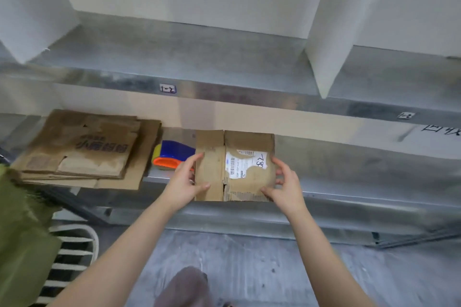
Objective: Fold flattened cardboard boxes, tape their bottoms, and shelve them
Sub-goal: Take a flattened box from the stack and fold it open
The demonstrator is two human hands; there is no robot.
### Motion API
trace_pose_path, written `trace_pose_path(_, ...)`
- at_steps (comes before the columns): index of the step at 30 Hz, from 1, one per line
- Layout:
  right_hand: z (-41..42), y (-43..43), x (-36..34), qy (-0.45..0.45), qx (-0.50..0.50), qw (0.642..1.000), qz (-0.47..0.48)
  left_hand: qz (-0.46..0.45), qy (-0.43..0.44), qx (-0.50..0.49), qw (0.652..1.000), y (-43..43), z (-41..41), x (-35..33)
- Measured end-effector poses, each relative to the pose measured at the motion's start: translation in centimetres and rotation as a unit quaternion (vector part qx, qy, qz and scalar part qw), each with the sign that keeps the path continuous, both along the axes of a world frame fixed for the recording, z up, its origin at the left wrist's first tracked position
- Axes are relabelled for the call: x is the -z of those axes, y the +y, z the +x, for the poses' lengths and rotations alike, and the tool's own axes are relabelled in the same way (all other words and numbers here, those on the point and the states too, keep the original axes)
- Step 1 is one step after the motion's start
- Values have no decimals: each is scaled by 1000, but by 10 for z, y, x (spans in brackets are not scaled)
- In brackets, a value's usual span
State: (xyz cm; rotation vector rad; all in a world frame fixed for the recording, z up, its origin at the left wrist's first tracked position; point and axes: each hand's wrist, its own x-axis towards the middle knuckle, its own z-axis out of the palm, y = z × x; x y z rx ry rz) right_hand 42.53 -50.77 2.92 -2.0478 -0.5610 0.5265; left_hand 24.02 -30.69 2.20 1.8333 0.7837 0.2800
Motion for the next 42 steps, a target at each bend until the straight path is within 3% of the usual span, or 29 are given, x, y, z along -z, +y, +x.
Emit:
trace_pose_path(10,42,-10,13,14,62,998,-30,-69,-1,43,997,-22,66,1)
trace_pose_path(15,44,3,27,26,84,996,15,-93,-21,39,995,-24,86,5)
trace_pose_path(22,49,0,34,117,67,986,95,-23,-19,41,999,-27,93,13)
trace_pose_path(26,53,-1,29,50,2,994,97,11,-35,16,999,-34,94,9)
trace_pose_path(29,53,-2,26,-24,-39,994,96,86,-14,44,995,-38,93,17)
trace_pose_path(36,60,-7,29,-2,-25,991,135,101,-36,-9,994,-42,104,16)
trace_pose_path(42,57,4,27,1,-29,986,163,87,13,-2,996,-38,108,11)
